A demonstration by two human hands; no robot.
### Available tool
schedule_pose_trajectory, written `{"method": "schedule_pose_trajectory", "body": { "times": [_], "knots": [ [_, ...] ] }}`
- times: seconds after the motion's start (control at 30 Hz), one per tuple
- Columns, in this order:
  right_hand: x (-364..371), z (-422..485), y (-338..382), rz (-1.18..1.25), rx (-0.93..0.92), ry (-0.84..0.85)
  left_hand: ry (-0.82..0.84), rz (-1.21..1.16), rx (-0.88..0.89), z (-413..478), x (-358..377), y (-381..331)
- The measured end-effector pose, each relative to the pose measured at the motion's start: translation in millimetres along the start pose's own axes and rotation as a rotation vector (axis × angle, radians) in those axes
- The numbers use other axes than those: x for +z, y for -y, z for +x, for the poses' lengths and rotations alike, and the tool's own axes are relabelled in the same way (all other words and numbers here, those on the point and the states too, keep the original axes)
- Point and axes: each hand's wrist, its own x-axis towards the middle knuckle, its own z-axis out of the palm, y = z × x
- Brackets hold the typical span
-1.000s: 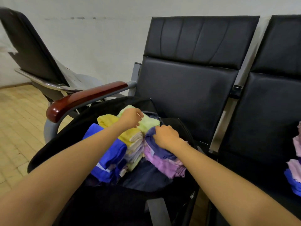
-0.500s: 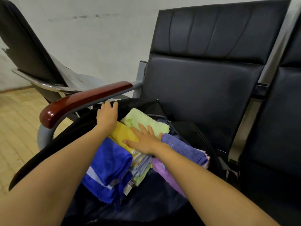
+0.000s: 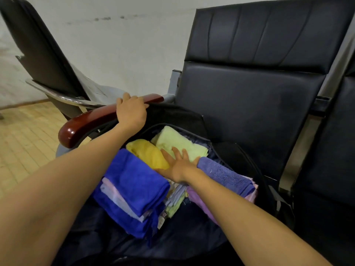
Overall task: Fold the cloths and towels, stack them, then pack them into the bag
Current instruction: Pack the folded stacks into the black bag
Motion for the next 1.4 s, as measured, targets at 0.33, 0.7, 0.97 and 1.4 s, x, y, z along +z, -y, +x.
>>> {"method": "schedule_pose_trajectory", "body": {
  "times": [0.33,0.7,0.97,1.4],
  "knots": [
    [8.9,0.8,1.3,0.042,0.029,-0.044,0.582,-0.663,-0.267,-2.0,-22.9,-7.8],
    [5.1,-45.6,42.8,0.128,-0.351,-0.246,0.652,-0.342,-0.234,-38.7,-39.3,53.4],
    [29.7,-49.7,47.1,0.056,-0.379,-0.131,0.384,-0.201,-0.138,-53.8,-55.4,36.2],
    [19.2,-114.6,-75.9,-0.477,0.048,-0.142,0.487,0.345,0.758,-193.6,15.5,-70.9]
  ]
}}
